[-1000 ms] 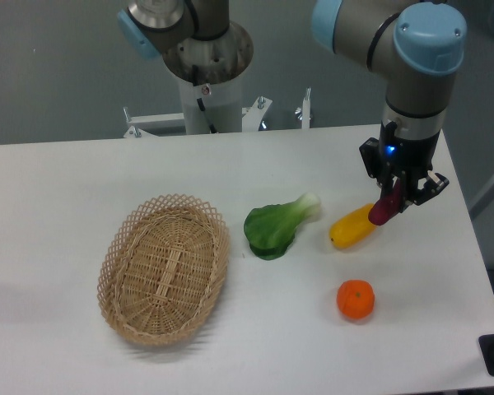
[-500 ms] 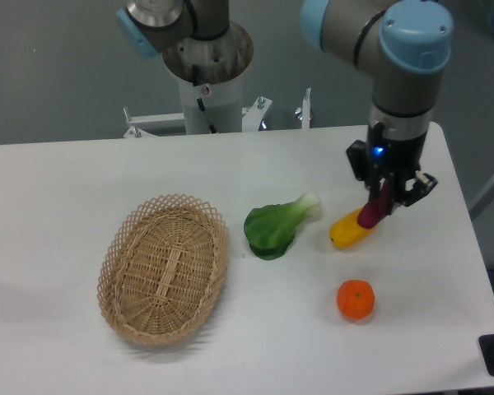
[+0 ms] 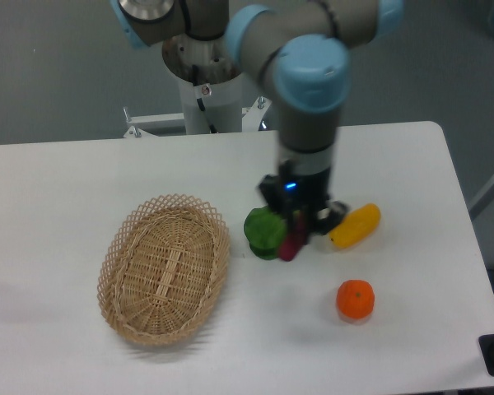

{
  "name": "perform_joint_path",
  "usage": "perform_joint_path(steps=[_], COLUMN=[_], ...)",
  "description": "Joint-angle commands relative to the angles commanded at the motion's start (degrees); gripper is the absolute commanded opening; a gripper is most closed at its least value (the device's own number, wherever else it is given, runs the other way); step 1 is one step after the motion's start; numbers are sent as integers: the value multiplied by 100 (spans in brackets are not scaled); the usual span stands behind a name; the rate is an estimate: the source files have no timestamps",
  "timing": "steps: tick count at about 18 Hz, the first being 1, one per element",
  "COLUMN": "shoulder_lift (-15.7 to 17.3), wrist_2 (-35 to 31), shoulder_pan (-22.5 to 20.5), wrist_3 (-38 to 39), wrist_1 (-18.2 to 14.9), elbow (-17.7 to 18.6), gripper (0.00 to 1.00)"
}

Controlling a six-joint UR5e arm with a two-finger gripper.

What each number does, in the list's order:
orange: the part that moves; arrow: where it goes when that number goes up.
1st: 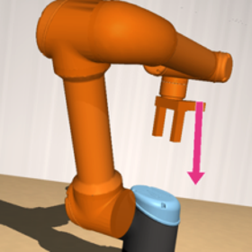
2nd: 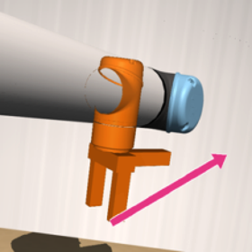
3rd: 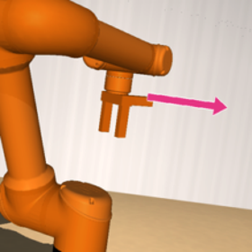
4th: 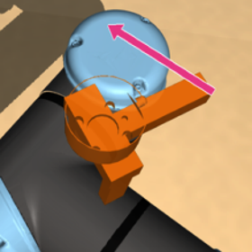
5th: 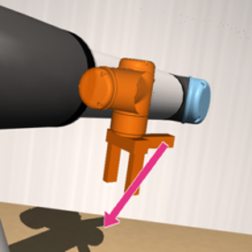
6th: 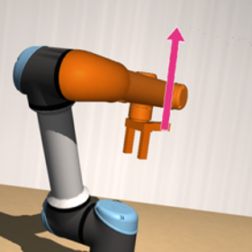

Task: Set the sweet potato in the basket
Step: 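Carry the sweet potato over the bok choy toward the wicker basket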

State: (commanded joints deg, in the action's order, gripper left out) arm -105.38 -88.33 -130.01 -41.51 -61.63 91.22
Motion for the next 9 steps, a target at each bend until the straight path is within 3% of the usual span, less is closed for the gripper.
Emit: perform_joint_path(steps=[5, 9], shoulder_lift=[-53, -245], wrist_2=[-246, -316], shoulder_pan=[634, 898], wrist_3=[521, 460], wrist_1=[906, 1021], elbow=[870, 1065], gripper=[29, 30])
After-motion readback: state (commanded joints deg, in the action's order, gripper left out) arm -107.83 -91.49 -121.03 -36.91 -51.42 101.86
